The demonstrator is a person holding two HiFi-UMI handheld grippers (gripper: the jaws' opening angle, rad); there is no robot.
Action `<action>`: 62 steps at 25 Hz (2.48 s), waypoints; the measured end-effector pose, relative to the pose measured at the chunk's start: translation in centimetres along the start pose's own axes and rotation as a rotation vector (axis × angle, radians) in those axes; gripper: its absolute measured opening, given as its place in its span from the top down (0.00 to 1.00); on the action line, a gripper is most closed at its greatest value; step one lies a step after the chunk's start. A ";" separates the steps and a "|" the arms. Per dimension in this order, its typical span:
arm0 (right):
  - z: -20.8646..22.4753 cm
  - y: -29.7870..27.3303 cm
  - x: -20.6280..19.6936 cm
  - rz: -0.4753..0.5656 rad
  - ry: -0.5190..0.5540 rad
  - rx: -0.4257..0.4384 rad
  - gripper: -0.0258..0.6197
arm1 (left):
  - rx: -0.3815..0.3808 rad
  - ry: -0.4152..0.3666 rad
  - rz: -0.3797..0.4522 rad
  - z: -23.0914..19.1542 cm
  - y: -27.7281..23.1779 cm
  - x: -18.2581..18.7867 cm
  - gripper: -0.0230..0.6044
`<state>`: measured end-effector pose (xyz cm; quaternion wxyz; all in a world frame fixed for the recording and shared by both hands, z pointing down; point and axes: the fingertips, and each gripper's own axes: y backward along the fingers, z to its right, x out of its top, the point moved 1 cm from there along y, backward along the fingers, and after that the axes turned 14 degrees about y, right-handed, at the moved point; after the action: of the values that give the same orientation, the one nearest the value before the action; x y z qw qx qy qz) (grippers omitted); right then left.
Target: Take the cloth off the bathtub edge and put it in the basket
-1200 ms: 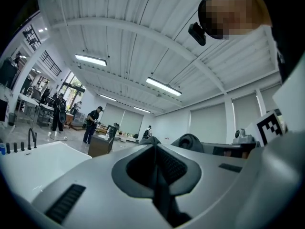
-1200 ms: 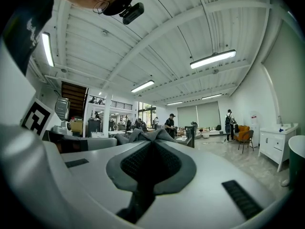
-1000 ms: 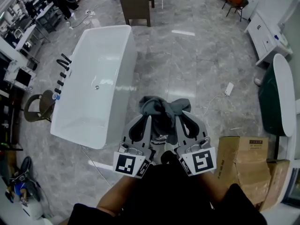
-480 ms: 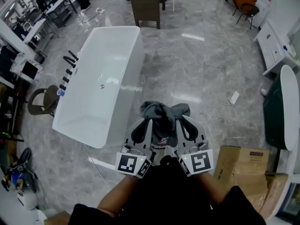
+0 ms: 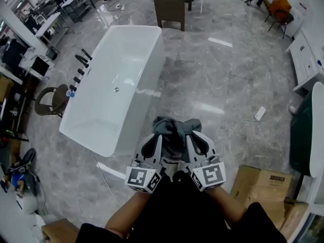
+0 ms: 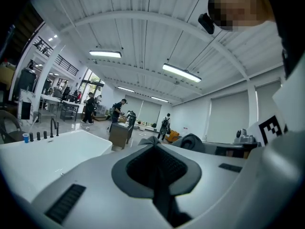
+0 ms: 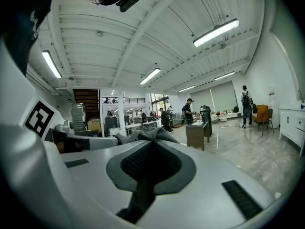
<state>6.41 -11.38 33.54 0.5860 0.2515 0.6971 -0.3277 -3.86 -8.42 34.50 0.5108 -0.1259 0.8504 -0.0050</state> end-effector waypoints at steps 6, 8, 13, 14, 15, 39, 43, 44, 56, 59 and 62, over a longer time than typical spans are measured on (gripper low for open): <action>-0.9 -1.8 -4.0 -0.069 0.006 0.040 0.90 | 0.048 0.023 -0.058 -2.6 -1.2 -3.1 0.92; -1.2 -2.5 -4.7 -0.089 -0.004 0.043 0.90 | 0.052 0.040 -0.075 -3.4 -1.5 -4.2 0.92; -1.7 -4.0 -8.5 -0.162 0.014 0.039 0.90 | 0.063 0.058 -0.134 -5.9 -2.5 -7.0 0.92; -1.8 -4.3 -9.3 -0.177 0.014 0.036 0.90 | 0.065 0.062 -0.148 -6.5 -2.6 -7.7 0.92; -1.9 -4.6 -10.1 -0.191 0.013 0.034 0.90 | 0.068 0.067 -0.160 -7.1 -2.7 -8.4 0.92; -2.8 -9.7 -31.3 -0.477 -0.063 0.023 0.90 | 0.132 0.085 -0.396 -18.6 -7.7 -27.1 0.92; -3.3 -10.1 -34.4 -0.509 -0.076 0.019 0.90 | 0.133 0.080 -0.428 -19.9 -8.3 -29.8 0.92; -3.4 -10.2 -35.1 -0.516 -0.080 0.017 0.90 | 0.133 0.080 -0.435 -20.2 -8.5 -30.5 0.92; -3.1 -10.8 -44.8 -0.627 -0.120 -0.044 0.90 | 0.151 0.067 -0.550 -25.7 -9.5 -38.6 0.92; -3.0 -10.8 -46.9 -0.653 -0.125 -0.055 0.90 | 0.151 0.059 -0.576 -26.8 -9.8 -40.4 0.92; -3.4 -11.4 -48.5 -0.667 -0.128 -0.051 0.90 | 0.151 0.056 -0.605 -28.0 -10.2 -42.2 0.92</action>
<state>4.91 -14.70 83.28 0.4953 -0.0260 0.7106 -0.4990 -7.25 -12.44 85.86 0.4702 -0.3347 0.7855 -0.2232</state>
